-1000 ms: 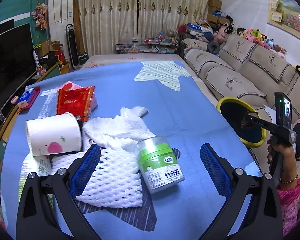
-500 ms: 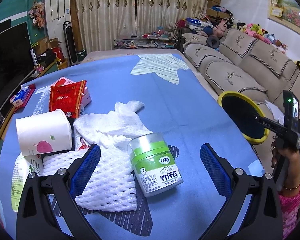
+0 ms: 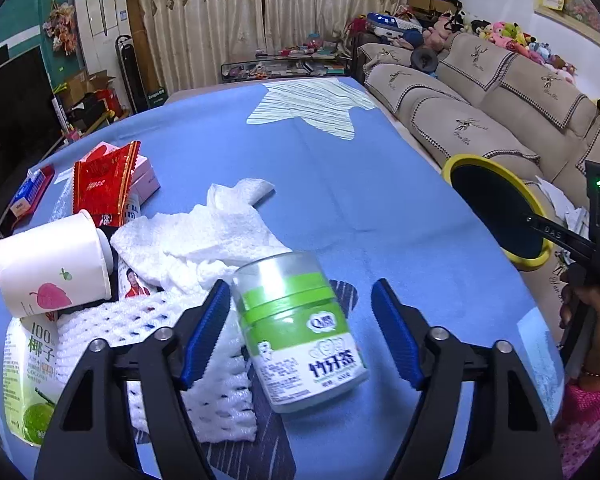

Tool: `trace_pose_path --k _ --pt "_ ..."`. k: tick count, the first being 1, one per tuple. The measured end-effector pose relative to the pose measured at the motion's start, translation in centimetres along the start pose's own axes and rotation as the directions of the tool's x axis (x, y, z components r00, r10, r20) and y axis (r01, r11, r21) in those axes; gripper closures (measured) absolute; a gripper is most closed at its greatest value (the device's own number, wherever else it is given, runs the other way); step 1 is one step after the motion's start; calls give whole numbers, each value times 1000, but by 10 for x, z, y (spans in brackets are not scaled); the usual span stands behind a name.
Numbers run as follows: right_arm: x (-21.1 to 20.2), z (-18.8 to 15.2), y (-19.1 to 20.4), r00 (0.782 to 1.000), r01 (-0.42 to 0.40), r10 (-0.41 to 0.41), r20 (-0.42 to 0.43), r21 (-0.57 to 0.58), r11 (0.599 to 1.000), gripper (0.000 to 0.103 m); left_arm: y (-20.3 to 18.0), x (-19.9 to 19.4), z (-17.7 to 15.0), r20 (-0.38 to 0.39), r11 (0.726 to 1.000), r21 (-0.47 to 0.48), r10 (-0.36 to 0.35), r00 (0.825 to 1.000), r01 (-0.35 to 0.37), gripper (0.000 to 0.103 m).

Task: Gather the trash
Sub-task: 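Grasp the green-lidded jar with the left gripper and lift it, then carry the green jar over the bin and open the left gripper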

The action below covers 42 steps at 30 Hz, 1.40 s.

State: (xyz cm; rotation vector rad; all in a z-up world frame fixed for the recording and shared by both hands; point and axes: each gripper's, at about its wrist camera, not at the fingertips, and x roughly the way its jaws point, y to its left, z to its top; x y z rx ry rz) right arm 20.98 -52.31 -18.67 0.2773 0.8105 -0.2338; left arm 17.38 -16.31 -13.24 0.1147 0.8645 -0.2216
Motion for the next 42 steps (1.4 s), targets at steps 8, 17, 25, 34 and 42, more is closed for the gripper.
trace_pose_path --k 8,17,25,34,42 --pt "2 -4 -2 1000 -10 10 -13 5 1000 31 -4 16 -2 -32 998 43 53 998 -52 45" --pt "-4 -5 -5 1000 -23 23 -6 15 1000 31 -6 2 0 -10 999 42 -23 1000 23 49" --pt "-13 -6 -10 999 -36 36 6 28 999 31 -21 -42 13 86 992 84 -100 991 93 51" --pt "-21 -7 -14 999 -47 46 19 38 998 31 -31 -49 17 100 988 103 -126 987 116 51" --pt "-37 -8 -30 999 -25 22 46 66 997 31 -69 -58 48 125 959 186 -238 963 213 51"
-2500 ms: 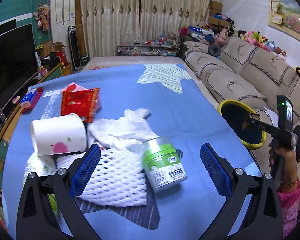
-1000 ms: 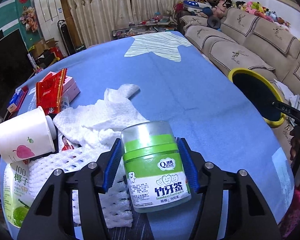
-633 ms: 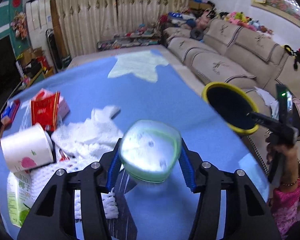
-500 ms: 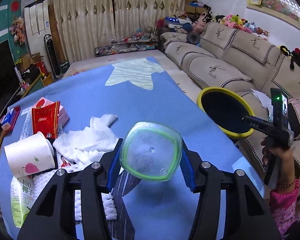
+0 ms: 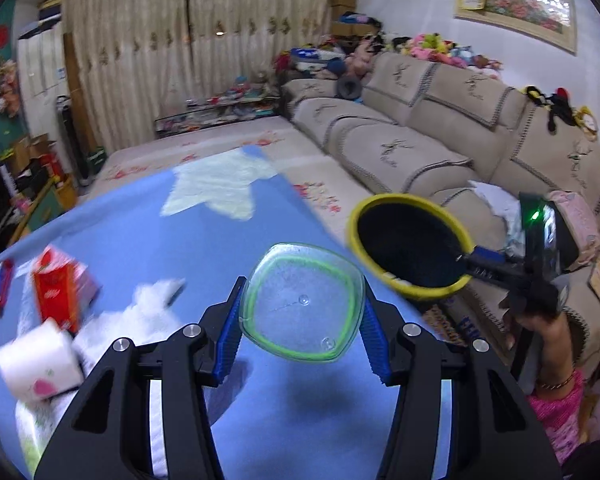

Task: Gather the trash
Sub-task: 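Carry the green jar over the bin and open the left gripper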

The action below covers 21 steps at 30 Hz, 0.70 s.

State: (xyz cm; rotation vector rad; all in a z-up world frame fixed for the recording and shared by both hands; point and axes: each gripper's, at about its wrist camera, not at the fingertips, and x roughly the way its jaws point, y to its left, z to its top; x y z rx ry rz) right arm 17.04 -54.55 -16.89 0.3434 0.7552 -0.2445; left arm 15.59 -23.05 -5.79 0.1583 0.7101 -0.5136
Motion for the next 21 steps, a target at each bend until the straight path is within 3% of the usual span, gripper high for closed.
trace_pose_path --k 10,15,21 --pt "-3 1 -37 997 81 -81 3 43 996 31 -67 66 66 -23 979 97 -178 984 179 51" --pt "-1 2 -52 996 94 -94 -6 60 994 31 -103 122 87 -62 970 156 -177 982 185 51" --pt "6 -1 -61 995 102 -100 -22 80 992 31 -124 185 93 -154 967 140 -190 969 212 51"
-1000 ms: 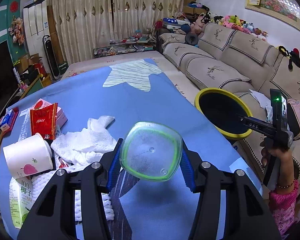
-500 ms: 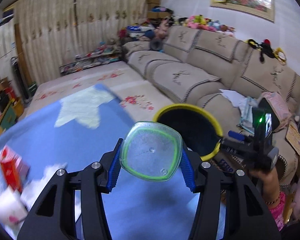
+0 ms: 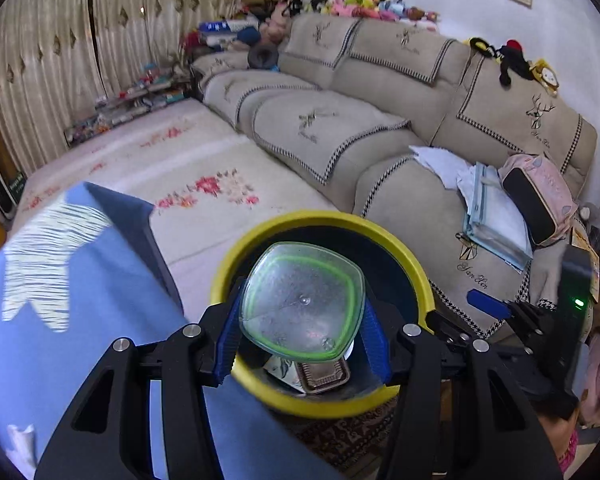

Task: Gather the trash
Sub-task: 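Carry the green jar over the bin and open the left gripper, then move the right gripper back to the table and grasp the white paper cup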

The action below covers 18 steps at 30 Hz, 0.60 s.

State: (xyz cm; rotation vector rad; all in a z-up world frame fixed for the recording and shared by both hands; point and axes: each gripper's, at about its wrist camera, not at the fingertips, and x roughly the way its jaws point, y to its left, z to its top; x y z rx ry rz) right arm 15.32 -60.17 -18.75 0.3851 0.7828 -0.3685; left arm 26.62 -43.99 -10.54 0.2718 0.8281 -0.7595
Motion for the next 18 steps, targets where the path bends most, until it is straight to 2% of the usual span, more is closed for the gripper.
trace_pose_path --k 5,6,7,8,14,18 --pt "4 -2 -4 1000 3 -3 -12 9 1000 31 -2 34 -1 -55 1000 -5 9 998 -10 49" --pt "4 -2 -4 1000 4 -4 -14 10 1000 31 -3 36 -2 -53 1000 -6 18 998 -18 45" --pt "5 -2 -4 1000 3 -3 -16 10 1000 31 -3 33 -3 -44 1000 -8 22 999 -22 35" --pt "5 -3 -3 1000 1 -1 -17 10 1000 31 -2 28 -6 -29 1000 -11 28 999 -28 30" --pt "2 -5 5 1000 -15 15 -17 -1 1000 31 6 -28 -9 65 999 -41 37 997 -34 20" --pt "-3 -9 13 999 -27 27 -20 -16 1000 31 24 -92 -23 168 993 -119 26 985 -6 10"
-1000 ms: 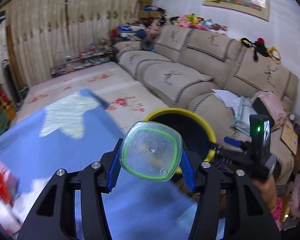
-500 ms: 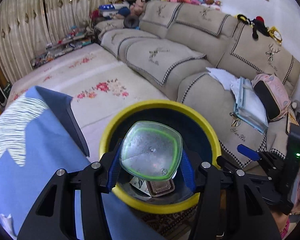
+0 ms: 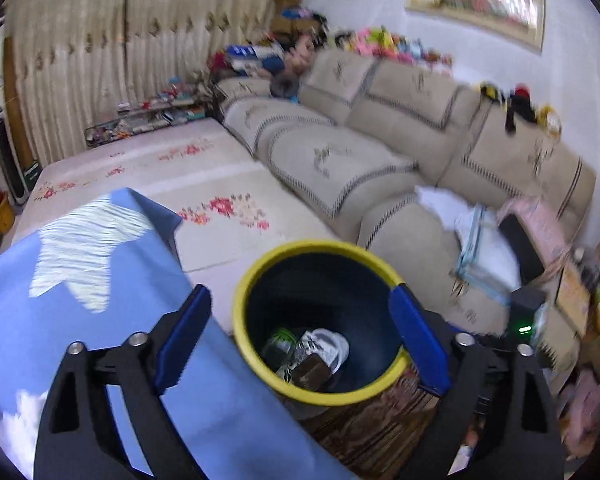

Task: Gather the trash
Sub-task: 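Move the right gripper back to the table and grasp the white paper cup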

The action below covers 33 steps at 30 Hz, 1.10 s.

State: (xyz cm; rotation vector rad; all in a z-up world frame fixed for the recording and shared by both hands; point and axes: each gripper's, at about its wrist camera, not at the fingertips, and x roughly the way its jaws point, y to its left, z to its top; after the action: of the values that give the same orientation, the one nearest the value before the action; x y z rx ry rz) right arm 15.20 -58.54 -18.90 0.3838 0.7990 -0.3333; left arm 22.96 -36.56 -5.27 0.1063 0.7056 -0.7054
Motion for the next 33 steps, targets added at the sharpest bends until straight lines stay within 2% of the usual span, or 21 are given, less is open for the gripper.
trace_pose_path --k 5,9,11,14,17,20,23,24,26,28,29,31,33 --pt "-6 -4 17 1000 -21 21 -1 -30 999 31 45 -84 -21 116 991 -102 93 989 -82 5" --pt "-18 -4 42 998 -55 56 7 -75 996 31 94 -144 -48 132 963 -197 209 969 -182 5" --pt "-24 -6 57 997 -80 82 8 -99 992 31 114 -171 -63 135 941 -237 278 951 -241 5" --pt "-34 -11 93 987 -162 161 -18 -160 974 31 146 -214 -90 132 892 -293 394 909 -344 5" --pt "-42 -18 131 981 -194 192 -33 -234 953 31 172 -255 -117 131 837 -328 500 856 -439 5" --pt "-52 -25 179 967 -254 246 -65 -318 914 31 196 -290 -142 138 791 -366 568 811 -491 5" --pt "-61 -33 225 944 -328 310 -111 -379 865 31 215 -317 -163 145 754 -403 612 777 -519 5" --pt "-65 -37 244 938 -346 325 -122 -405 846 31 223 -328 -172 145 737 -421 631 762 -529 5" --pt "-75 -45 282 921 -387 361 -148 -461 799 31 228 -337 -180 138 715 -438 653 745 -545 5" --pt "-83 -53 312 901 -430 396 -178 -498 753 31 239 -351 -194 128 681 -458 686 716 -571 5" --pt "-88 -61 333 884 -461 421 -202 -520 718 31 243 -356 -200 125 670 -464 697 707 -579 5" --pt "-94 -71 361 862 -500 447 -238 -545 673 31 254 -367 -213 110 646 -477 717 688 -596 5" --pt "-101 -81 388 834 -544 478 -277 -560 625 31 263 -375 -224 99 630 -491 727 680 -602 5"
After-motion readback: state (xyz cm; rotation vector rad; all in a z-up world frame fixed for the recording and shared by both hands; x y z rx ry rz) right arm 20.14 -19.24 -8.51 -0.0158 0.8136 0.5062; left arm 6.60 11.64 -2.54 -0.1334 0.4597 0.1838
